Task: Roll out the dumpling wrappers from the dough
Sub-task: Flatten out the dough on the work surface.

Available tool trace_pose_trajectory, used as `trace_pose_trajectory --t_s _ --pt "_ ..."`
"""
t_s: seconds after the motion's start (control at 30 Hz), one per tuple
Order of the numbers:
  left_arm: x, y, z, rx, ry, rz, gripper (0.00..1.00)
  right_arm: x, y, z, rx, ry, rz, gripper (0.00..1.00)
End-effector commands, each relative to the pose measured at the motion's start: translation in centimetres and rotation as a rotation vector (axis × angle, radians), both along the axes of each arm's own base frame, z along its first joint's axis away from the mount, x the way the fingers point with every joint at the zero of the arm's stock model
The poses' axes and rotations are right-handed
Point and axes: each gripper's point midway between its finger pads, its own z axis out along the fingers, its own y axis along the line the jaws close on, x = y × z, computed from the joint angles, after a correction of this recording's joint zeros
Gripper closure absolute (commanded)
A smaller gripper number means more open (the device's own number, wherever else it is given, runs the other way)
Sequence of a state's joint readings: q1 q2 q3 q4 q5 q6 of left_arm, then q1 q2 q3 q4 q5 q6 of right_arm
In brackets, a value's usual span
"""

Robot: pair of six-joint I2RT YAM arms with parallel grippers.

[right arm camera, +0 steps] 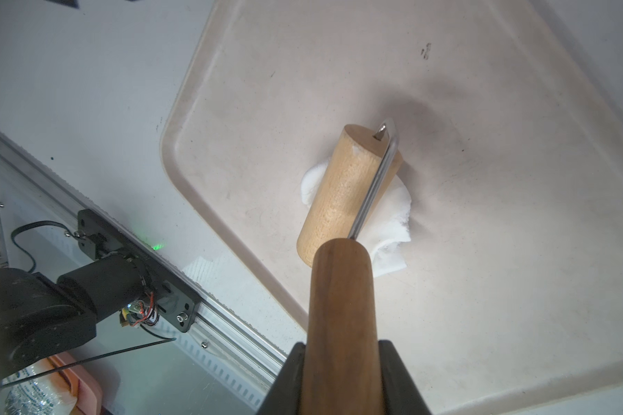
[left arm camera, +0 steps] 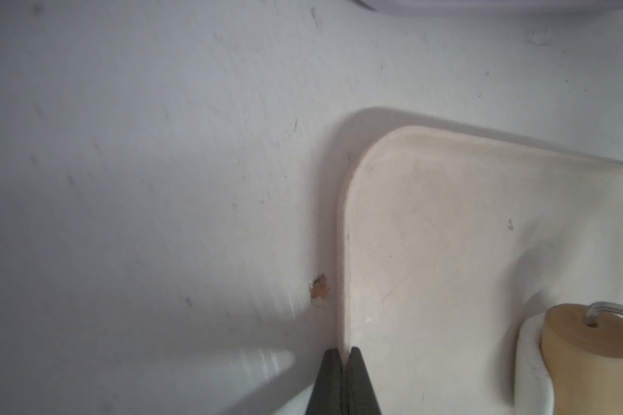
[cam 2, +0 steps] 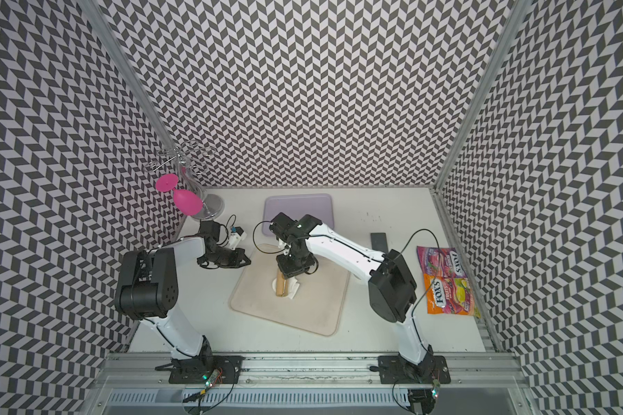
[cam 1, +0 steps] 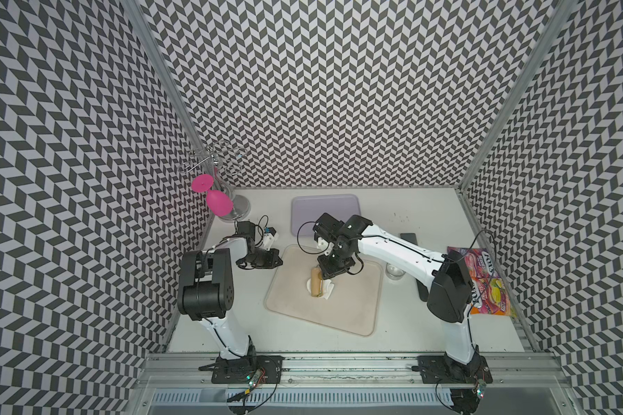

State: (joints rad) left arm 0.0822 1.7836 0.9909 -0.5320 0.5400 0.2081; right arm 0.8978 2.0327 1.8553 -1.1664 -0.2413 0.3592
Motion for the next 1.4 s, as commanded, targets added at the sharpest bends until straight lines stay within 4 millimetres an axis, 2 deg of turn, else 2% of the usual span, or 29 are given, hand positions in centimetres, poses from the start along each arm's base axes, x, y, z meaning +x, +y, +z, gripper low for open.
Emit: trace_pose_trajectory --t_s 0.0,0.13,0.4,1.07,1.23,1.37 --pt "-0.9 0.7 -0.8 0.031 0.031 0.004 1.0 -0.7 -1.3 -5.6 -0.125 0.065 -0.004 1.0" --pt "-0.9 0.7 -0.8 0.03 0.031 0.004 1.0 -0.8 -2.5 -7.2 -0.17 0.087 -0.034 1.0" --pt "-0.9 0.6 -0.8 0.028 0.032 0.004 1.0 -0.5 -4.3 -8.8 -0.207 0.123 -0.089 1.0" --pt "-0.9 0.7 -0.7 0.03 0.031 0.005 1.0 0.0 -4.6 -11.9 -0.204 0.165 -0.14 1.0" --pt "-1.0 0.7 -0.8 0.03 0.033 0.005 1.0 0.7 -3.7 -11.0 -0.171 0.153 -0.14 1.0" --pt "-0.9 0.7 -0.7 0.03 0.03 0.006 1.0 2.1 -1.5 -7.7 -0.09 0.102 -0.118 1.0"
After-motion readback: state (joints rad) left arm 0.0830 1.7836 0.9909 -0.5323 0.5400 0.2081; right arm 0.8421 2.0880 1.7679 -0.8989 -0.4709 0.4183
